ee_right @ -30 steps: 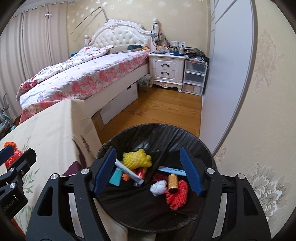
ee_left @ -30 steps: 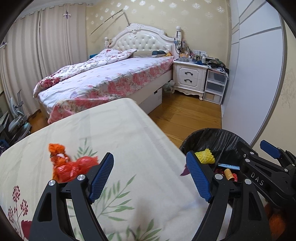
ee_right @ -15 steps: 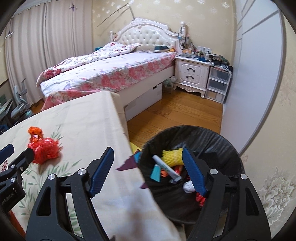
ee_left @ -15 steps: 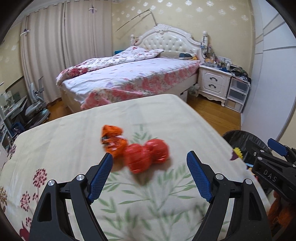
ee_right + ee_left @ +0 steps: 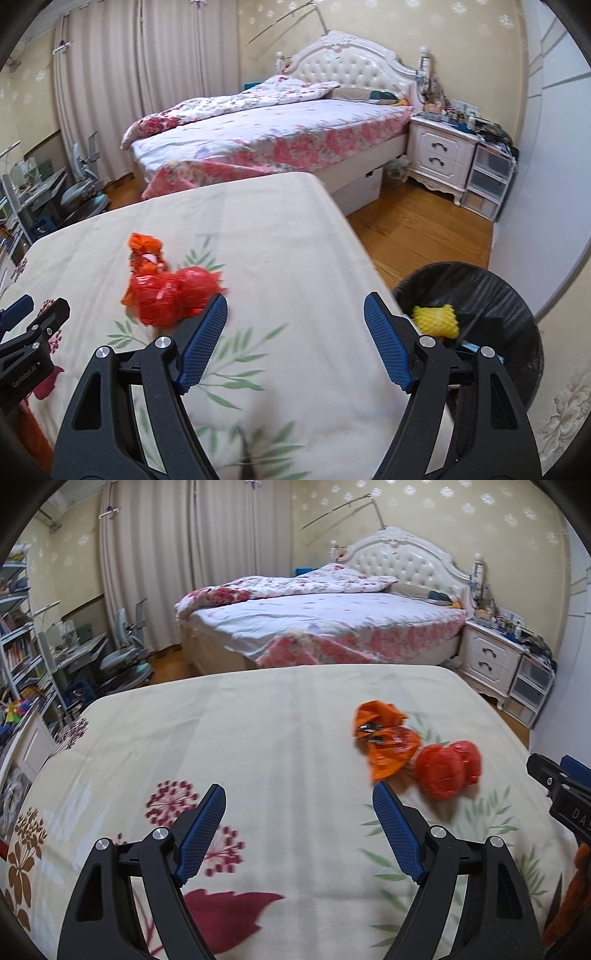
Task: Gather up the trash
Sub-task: 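Close the right tool on the red plastic bag bundle, then close the left tool on the orange plastic bag while the right tool holds the red bag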
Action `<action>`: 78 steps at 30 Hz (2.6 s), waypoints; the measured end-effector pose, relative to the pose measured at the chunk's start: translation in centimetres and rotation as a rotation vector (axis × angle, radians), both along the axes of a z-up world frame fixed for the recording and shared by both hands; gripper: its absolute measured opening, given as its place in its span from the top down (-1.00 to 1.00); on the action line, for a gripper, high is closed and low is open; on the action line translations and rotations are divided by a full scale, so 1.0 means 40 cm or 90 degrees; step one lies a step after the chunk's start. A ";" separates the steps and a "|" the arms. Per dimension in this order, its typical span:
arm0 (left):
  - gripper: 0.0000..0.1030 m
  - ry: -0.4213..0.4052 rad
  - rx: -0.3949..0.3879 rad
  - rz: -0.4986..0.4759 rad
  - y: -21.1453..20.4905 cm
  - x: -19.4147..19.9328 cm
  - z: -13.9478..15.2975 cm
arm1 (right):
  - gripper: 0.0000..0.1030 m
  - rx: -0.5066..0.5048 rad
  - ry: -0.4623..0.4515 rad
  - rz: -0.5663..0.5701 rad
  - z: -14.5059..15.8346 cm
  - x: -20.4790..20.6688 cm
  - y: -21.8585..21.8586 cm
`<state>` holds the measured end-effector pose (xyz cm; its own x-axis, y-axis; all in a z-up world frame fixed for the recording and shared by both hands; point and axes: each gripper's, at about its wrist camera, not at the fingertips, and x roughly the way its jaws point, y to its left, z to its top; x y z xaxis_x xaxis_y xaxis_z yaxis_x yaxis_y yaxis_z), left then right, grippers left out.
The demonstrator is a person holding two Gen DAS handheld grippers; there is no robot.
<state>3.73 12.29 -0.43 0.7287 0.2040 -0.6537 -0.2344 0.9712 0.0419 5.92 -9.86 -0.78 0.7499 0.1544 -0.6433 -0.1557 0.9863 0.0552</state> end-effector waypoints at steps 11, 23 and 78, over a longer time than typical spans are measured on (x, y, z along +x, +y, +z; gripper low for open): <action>-0.54 0.014 -0.017 0.054 0.108 -0.030 -0.025 | -0.60 -0.018 0.029 0.091 -0.027 0.020 0.176; -0.54 0.023 -0.036 0.051 0.124 -0.018 -0.039 | -0.58 -0.046 0.080 0.080 -0.070 0.086 0.204; 0.00 0.107 -0.071 -0.051 -0.102 0.262 -0.092 | -0.38 -0.061 0.113 0.019 -0.100 0.220 -0.002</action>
<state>14.20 8.19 -4.11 0.6192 0.0684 -0.7823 -0.1544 0.9874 -0.0358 14.74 -9.94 -4.77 0.6200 0.1061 -0.7774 -0.1810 0.9834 -0.0101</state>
